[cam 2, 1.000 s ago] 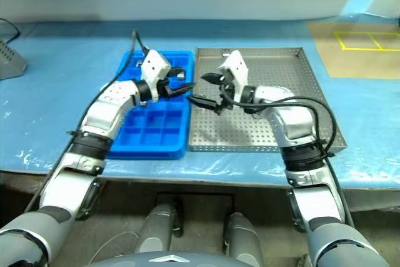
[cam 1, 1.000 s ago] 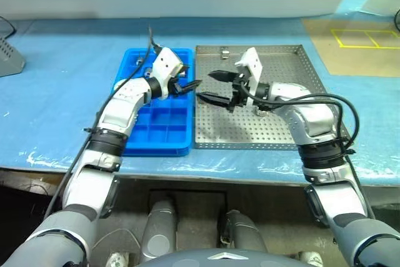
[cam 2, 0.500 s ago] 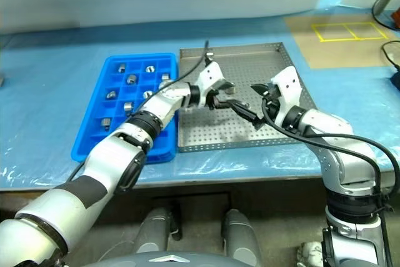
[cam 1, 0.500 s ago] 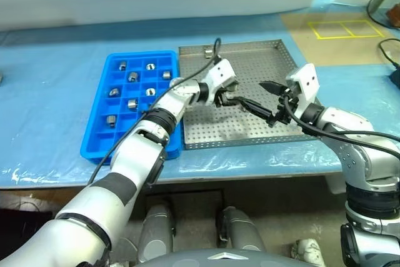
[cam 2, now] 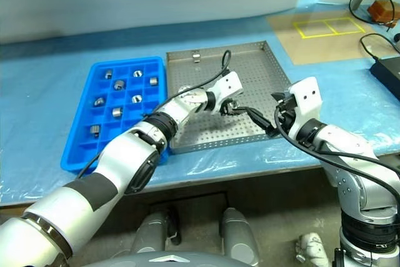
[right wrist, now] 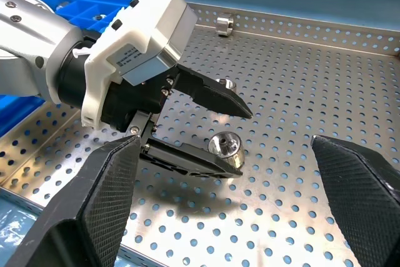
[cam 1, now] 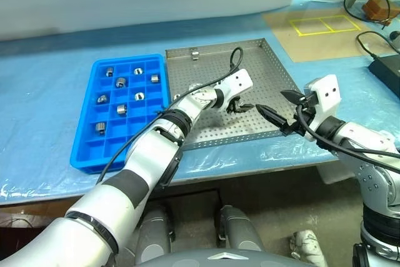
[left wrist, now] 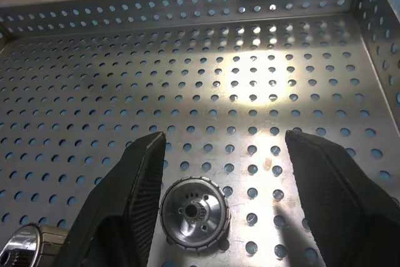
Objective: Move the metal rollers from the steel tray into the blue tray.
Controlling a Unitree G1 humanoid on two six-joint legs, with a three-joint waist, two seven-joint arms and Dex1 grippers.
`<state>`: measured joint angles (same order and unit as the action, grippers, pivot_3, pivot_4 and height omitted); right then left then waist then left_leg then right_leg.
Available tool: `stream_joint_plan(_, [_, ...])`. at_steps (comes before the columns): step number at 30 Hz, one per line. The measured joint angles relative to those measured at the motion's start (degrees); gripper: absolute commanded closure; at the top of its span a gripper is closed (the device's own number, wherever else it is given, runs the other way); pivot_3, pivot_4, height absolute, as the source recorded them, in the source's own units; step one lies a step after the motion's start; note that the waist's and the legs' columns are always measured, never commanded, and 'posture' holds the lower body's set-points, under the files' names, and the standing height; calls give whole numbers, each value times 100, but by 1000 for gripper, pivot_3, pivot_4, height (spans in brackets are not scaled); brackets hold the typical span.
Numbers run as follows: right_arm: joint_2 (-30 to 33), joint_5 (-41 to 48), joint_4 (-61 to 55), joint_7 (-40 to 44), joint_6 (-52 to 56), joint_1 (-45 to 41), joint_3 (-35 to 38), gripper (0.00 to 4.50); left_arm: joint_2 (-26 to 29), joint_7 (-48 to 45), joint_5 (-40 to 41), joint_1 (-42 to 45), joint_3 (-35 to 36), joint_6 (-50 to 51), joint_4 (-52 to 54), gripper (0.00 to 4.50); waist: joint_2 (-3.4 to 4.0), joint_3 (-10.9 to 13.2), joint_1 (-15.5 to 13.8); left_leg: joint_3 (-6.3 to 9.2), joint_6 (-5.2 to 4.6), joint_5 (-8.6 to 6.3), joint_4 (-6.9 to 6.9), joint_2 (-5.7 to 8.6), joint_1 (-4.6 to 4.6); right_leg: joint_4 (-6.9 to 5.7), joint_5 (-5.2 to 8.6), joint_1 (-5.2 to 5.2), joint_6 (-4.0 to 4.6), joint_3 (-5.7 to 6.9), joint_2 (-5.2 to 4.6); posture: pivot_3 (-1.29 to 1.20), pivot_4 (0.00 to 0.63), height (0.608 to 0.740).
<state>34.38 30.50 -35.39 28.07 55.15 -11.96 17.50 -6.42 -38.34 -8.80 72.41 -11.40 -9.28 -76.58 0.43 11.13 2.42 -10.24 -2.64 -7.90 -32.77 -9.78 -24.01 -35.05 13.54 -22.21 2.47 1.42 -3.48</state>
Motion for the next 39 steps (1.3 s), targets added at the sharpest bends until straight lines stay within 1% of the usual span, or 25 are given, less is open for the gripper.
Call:
stream_joint_plan(5, [29,0,1,-39,-9,0,-42,0,38,390,-199,-25,-3,107,-72,1291,1,-1,0,0,-10,-6,5,0,-7,18,-1,0,0,2,0,-562,150,740])
stream_joint_plan(9, [44,-4,21,-41,-52,0,-146,0,41,529,-312,-36,0,172,-100,1291,1,0,-5,-1,-11,-7,5,1,-8,20,-1,2,0,3,-3,-560,150,740])
stream_joint_plan(17, [112,-30,75,-79,-172,7,-244,0,-59,490,-496,-50,-30,335,-114,1291,1,0,0,-2,-16,-10,3,8,-7,22,-1,6,-1,4,-12,-576,150,740])
stream_joint_plan(22, [113,-40,76,-151,-210,55,-258,0,-170,683,-573,-58,-25,595,-141,1291,1,0,3,-3,-16,-10,4,8,-7,26,-1,5,-1,4,-12,-581,150,740])
stream_joint_plan(29, [179,-112,75,-222,-214,159,-295,0,-195,730,-744,-117,-62,678,-165,1291,2,0,12,-3,-17,-11,5,8,-7,28,-1,5,-1,4,-12,-598,150,740])
stream_joint_plan(32, [186,-112,75,-247,-214,182,-295,0,-204,697,-753,-144,-57,681,-167,1879,2,0,14,-3,-18,-11,5,8,-7,29,-1,5,-1,4,-12,-598,150,740])
stream_joint_plan(34, [187,-112,75,-264,-214,191,-295,0,-213,605,-756,-168,-57,662,-166,2474,2,0,14,-3,-18,-11,5,8,-7,29,-1,5,-1,4,-13,-596,150,740])
stream_joint_plan(39, [201,-125,75,-286,-218,192,-303,0,-235,689,-803,-177,-58,660,-165,2474,2,0,19,-4,-19,-12,4,9,-7,29,-1,6,-1,4,-15,-591,150,740])
